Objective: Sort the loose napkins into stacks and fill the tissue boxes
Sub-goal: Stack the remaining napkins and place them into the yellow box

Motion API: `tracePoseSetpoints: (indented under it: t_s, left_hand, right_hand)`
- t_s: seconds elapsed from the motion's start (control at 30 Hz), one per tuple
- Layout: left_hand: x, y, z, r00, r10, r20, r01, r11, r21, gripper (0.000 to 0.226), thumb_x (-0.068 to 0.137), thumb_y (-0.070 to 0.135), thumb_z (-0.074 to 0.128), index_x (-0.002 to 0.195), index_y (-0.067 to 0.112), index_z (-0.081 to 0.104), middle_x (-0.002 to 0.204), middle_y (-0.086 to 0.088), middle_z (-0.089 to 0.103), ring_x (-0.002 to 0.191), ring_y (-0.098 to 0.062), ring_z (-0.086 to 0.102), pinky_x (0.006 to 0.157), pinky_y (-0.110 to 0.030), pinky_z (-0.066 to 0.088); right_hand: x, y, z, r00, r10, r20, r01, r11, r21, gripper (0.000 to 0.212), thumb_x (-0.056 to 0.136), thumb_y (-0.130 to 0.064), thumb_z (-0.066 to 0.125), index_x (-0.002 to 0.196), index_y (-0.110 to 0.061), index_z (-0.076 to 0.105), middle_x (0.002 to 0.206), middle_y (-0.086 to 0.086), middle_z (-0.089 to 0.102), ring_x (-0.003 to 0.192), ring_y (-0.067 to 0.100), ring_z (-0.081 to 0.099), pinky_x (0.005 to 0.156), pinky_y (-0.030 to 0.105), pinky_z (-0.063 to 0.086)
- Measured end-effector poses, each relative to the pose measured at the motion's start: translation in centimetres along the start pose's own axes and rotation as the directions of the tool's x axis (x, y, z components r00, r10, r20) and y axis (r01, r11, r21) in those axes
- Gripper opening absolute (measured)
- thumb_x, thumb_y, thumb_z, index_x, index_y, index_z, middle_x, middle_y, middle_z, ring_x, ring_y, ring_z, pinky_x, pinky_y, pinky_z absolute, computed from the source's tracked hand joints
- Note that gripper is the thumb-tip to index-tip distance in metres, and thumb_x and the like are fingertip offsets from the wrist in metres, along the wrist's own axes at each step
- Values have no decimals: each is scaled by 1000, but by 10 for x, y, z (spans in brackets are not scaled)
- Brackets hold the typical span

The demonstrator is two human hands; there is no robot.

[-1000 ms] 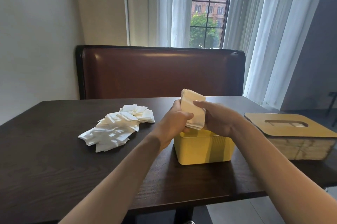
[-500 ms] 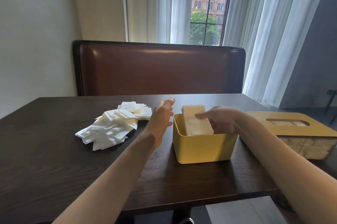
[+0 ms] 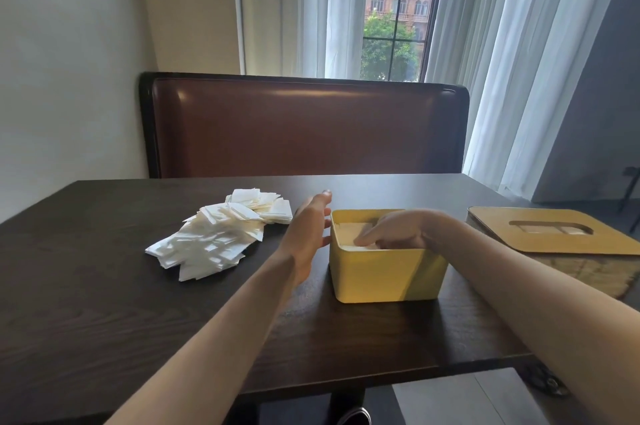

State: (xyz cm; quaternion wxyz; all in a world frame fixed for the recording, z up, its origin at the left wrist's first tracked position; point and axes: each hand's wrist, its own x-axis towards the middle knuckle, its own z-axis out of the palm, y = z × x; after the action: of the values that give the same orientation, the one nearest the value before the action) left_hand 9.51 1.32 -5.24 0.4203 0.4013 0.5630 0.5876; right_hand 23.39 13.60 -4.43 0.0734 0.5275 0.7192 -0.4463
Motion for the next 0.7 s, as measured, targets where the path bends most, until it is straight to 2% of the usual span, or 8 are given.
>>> tracePoseSetpoints:
  t_s: [0.1, 0.2, 0.3, 0.4, 0.43, 0.6, 0.7]
  left_hand:
    - [1, 0, -2, 1000, -5, 1, 5, 1000, -1, 44, 107, 40, 36, 142, 15, 48, 138, -8, 53, 122, -23, 54, 95, -37, 49]
    - [-1, 1, -3, 1000, -25, -3, 25, 1000, -19, 44, 108, 40, 35, 140, 14, 49, 140, -10, 52, 122, -25, 54, 99, -42, 49]
    - [-2, 0, -5, 999, -39, -5, 39, 999, -21, 45, 108, 41, 34, 141, 14, 48, 143, -11, 50, 126, -28, 53, 102, -45, 48]
    - [-2, -1, -4, 999, -45, -3, 45, 999, -26, 46, 108, 41, 34, 142, 14, 48, 143, -11, 51, 127, -27, 52, 102, -45, 48]
    - [-2, -1, -5, 999, -49, -5, 49, 998, -32, 46, 107, 41, 34, 141, 14, 48, 143, -11, 51, 126, -27, 53, 101, -45, 48]
    - [-2, -1, -8, 998, -66, 0, 66, 996, -56, 45, 107, 42, 34, 139, 15, 49, 142, -11, 51, 124, -29, 54, 98, -47, 51]
    - [-2, -1, -8, 998, -61, 10, 61, 997, -50, 44, 107, 43, 33, 137, 15, 51, 140, -10, 52, 120, -26, 55, 96, -45, 51]
  right_hand:
    - [-2, -1, 6, 1000, -3, -1, 3, 995, -100, 45, 96, -47, 57, 129, -16, 53, 122, 5, 63, 110, 19, 64, 97, 33, 53]
    - [0, 0, 6, 996, -42, -79, 32, 991, -130, 56, 94, -54, 55, 139, -21, 44, 131, 3, 57, 116, 21, 60, 103, 38, 50]
    - [2, 3, 3, 994, -68, -86, 63, 997, -54, 53, 97, -50, 53, 138, -18, 45, 126, 5, 59, 111, 21, 62, 99, 36, 53]
    - [-2, 2, 3, 997, -77, -22, 78, 992, 100, 45, 100, -46, 48, 130, -11, 51, 117, 8, 64, 99, 19, 66, 79, 26, 56]
    - [-2, 3, 2, 997, -74, -19, 75, 990, 122, 49, 100, -47, 48, 131, -9, 51, 120, 10, 64, 100, 20, 66, 79, 27, 56]
    - [0, 8, -5, 996, -40, -76, 45, 997, 70, 63, 96, -57, 49, 138, -10, 45, 132, 11, 60, 115, 26, 63, 98, 37, 53]
    - [-6, 8, -5, 997, -66, -40, 71, 986, 148, 65, 97, -56, 46, 135, -4, 51, 125, 14, 64, 110, 26, 64, 92, 33, 53]
